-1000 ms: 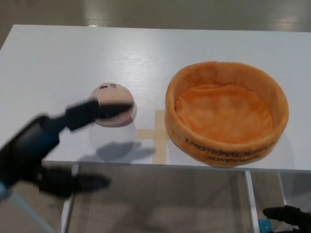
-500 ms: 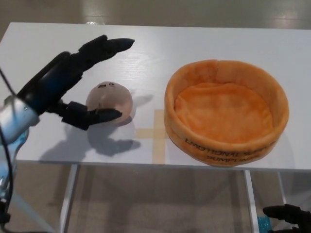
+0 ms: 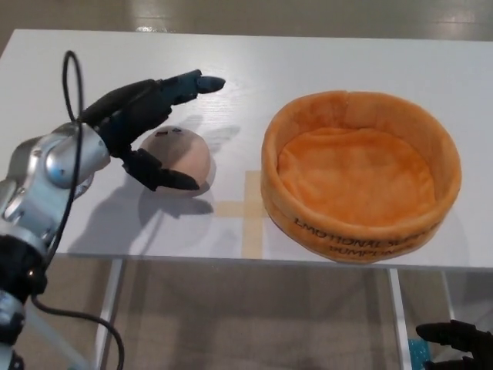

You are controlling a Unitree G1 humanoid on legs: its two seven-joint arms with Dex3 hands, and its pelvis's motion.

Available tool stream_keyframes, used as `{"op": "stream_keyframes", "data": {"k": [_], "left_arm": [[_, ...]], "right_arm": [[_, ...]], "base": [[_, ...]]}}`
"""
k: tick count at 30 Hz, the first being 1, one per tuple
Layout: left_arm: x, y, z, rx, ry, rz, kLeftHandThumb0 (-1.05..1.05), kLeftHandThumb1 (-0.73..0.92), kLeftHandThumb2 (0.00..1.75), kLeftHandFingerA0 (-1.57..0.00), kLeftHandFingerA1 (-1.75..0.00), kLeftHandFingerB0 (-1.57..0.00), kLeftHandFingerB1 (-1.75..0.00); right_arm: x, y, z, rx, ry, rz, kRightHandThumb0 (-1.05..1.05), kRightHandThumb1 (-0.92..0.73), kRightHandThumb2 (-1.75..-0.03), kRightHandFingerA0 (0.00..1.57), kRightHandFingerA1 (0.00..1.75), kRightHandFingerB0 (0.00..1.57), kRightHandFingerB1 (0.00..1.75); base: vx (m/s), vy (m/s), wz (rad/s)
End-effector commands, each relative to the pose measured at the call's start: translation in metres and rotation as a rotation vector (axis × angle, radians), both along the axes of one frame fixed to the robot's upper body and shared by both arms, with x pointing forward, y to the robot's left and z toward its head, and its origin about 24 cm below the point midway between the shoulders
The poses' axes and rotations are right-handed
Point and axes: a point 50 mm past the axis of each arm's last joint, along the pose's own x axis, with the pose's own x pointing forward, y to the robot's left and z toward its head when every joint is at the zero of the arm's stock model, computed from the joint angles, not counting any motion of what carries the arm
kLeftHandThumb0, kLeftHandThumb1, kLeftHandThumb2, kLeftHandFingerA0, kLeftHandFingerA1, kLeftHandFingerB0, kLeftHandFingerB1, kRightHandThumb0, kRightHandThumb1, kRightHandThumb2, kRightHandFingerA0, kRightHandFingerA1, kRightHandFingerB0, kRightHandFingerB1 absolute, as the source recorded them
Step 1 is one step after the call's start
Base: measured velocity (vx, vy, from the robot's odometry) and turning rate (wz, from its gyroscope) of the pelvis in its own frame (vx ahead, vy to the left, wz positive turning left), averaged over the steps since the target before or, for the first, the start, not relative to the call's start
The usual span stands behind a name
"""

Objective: Use the left hand to pick up the pink round toy on the left and place it inside the orange plate on the desk.

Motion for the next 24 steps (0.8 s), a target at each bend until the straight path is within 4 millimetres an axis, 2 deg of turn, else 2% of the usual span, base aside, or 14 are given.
{"op": "stream_keyframes", "data": {"k": [1,5,6,8,9,10,11,12,13,14,15,16,21,24], "left_arm": [[0.014,0.003,-0.020,0.335,-0.058,0.090,-0.19,0.39,0.52,0.00,-0.09,-0.12,-0.30],[0.014,0.005,-0.028,0.358,-0.052,0.089,-0.20,0.38,0.52,0.00,-0.12,-0.10,-0.31],[0.014,0.006,-0.029,0.362,-0.048,0.093,-0.22,0.34,0.64,0.00,-0.11,-0.06,-0.37],[0.014,0.008,-0.033,0.380,-0.045,0.099,-0.24,0.38,0.65,-0.04,-0.18,-0.05,-0.38],[0.014,0.009,-0.034,0.377,-0.034,0.101,-0.29,0.51,0.59,-0.22,-0.32,-0.16,-0.33],[0.014,0.010,-0.034,0.374,-0.026,0.103,-0.29,0.51,0.59,-0.22,-0.32,-0.16,-0.33],[0.014,0.010,-0.034,0.374,-0.016,0.094,-0.30,0.75,0.62,-0.58,-1.21,-0.42,-0.33],[0.014,0.010,-0.034,0.375,-0.010,0.088,-0.30,0.75,0.62,-0.58,-1.21,-0.42,-0.33],[0.016,0.010,-0.034,0.365,0.031,0.102,-0.33,0.83,0.64,-0.93,-0.76,-0.68,-0.41],[0.017,0.010,-0.034,0.359,0.048,0.110,-0.33,0.83,0.64,-0.93,-0.76,-0.68,-0.41],[0.017,0.010,-0.034,0.351,0.044,0.110,-0.33,0.82,0.76,-0.88,-1.32,-0.87,-0.79],[0.016,0.009,-0.034,0.342,0.023,0.106,-0.37,0.86,0.68,-0.64,-1.62,-0.64,-1.25],[0.017,0.008,-0.031,0.339,-0.024,0.102,-0.38,0.88,0.67,-0.61,-1.61,-0.65,-1.19],[0.017,0.007,-0.028,0.349,-0.052,0.095,-0.36,0.88,0.67,-0.65,-1.49,-0.65,-1.17]], "right_arm": [[0.000,-0.002,0.001,0.005,-0.008,0.000,-0.12,-0.67,-0.59,0.68,0.64,0.63,0.50],[0.001,-0.003,0.002,-0.004,-0.009,0.006,-0.11,-0.67,-0.59,0.68,0.64,0.63,0.50],[0.002,-0.003,0.003,-0.001,-0.012,0.006,-0.10,-0.67,-0.59,0.68,0.65,0.63,0.50],[0.002,-0.003,0.003,-0.006,-0.012,0.009,-0.12,-0.68,-0.59,0.69,0.66,0.63,0.50],[0.002,-0.003,0.003,-0.005,-0.009,0.010,-0.11,-0.68,-0.59,0.66,0.64,0.62,0.50],[0.003,-0.003,0.003,-0.004,-0.007,0.010,-0.11,-0.68,-0.59,0.66,0.64,0.62,0.50],[0.003,-0.003,0.003,-0.004,-0.006,0.011,-0.11,-0.68,-0.59,0.66,0.63,0.63,0.50],[0.003,-0.003,0.003,-0.005,-0.006,0.012,-0.11,-0.68,-0.59,0.66,0.63,0.63,0.50],[0.004,-0.003,0.003,-0.002,-0.006,0.007,-0.11,-0.68,-0.59,0.65,0.62,0.63,0.50],[0.004,-0.002,0.003,0.000,-0.006,0.005,-0.11,-0.68,-0.59,0.65,0.62,0.63,0.50],[0.004,-0.003,0.003,0.000,-0.007,0.005,-0.11,-0.68,-0.59,0.66,0.63,0.63,0.50],[0.004,-0.002,0.004,0.001,-0.013,0.006,-0.11,-0.68,-0.59,0.67,0.65,0.64,0.51],[0.006,-0.002,0.005,-0.010,-0.015,0.013,-0.12,-0.68,-0.59,0.69,0.65,0.64,0.49],[0.007,-0.002,0.005,-0.010,-0.015,0.012,-0.11,-0.68,-0.59,0.68,0.67,0.63,0.50]], "base": [[0.00,0.000,0.00],[0.00,0.000,0.00],[0.00,0.000,0.00],[0.00,0.000,0.00],[0.00,0.000,0.00],[0.00,0.000,0.00],[0.00,0.000,0.00],[0.00,0.000,0.00],[0.00,0.000,0.00],[0.00,0.000,0.00],[0.00,0.000,0.00],[0.00,0.000,0.00],[0.00,0.000,0.00],[0.00,0.000,0.00]]}}
